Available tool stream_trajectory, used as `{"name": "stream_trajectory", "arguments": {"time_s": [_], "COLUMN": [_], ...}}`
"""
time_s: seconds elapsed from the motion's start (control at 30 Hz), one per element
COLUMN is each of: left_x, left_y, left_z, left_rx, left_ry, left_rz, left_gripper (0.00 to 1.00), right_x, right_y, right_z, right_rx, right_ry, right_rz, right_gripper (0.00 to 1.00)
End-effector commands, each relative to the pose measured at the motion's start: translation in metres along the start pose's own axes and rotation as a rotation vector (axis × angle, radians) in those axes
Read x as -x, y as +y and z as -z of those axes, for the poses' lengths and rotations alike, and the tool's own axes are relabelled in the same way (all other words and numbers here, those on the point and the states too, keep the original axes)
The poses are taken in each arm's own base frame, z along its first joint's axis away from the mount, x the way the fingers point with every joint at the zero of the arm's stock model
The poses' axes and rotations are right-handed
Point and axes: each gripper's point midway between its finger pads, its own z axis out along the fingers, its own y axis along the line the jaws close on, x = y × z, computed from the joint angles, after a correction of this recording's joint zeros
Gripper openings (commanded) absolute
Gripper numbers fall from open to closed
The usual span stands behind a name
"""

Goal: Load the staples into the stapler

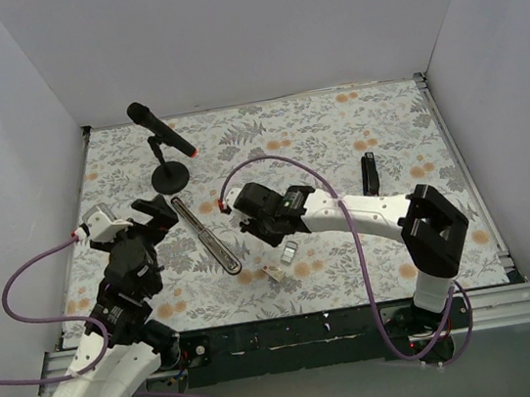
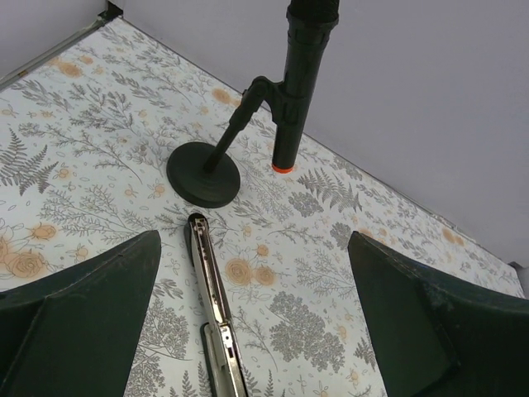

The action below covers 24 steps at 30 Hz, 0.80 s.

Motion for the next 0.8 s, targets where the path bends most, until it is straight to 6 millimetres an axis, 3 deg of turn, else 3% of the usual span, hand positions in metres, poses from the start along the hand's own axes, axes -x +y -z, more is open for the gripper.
{"name": "stream_trajectory", "arguments": {"time_s": [0.0, 0.13, 0.37, 0.5, 0.77], "left_x": [0.009, 0.014, 0.019, 0.021, 0.018], "left_y": [0.016, 0.022, 0.029, 0.030, 0.031], "left_z": [0.002, 0.005, 0.006, 0.006, 0.003], "left_rx": [0.069, 0.097, 0.122, 0.124, 0.123], "left_ry": [-0.037, -0.060, -0.083, -0.088, -0.078], "left_rz": [0.027, 0.054, 0.086, 0.100, 0.102], "left_gripper": [0.98, 0.98, 0.98, 0.98, 0.98], "right_x": [0.063, 0.102, 0.138, 0.145, 0.147], "right_y": [0.009, 0.021, 0.045, 0.055, 0.063], "right_z": [0.011, 0.006, -0.010, -0.026, -0.041], "right_rx": [-0.024, -0.002, 0.016, 0.008, -0.033], "right_ry": [-0.204, -0.337, -0.397, -0.401, -0.413], "right_rz": [-0.127, -0.216, -0.264, -0.284, -0.320], "right_gripper": [0.13, 0.13, 0.14, 0.14, 0.14]}}
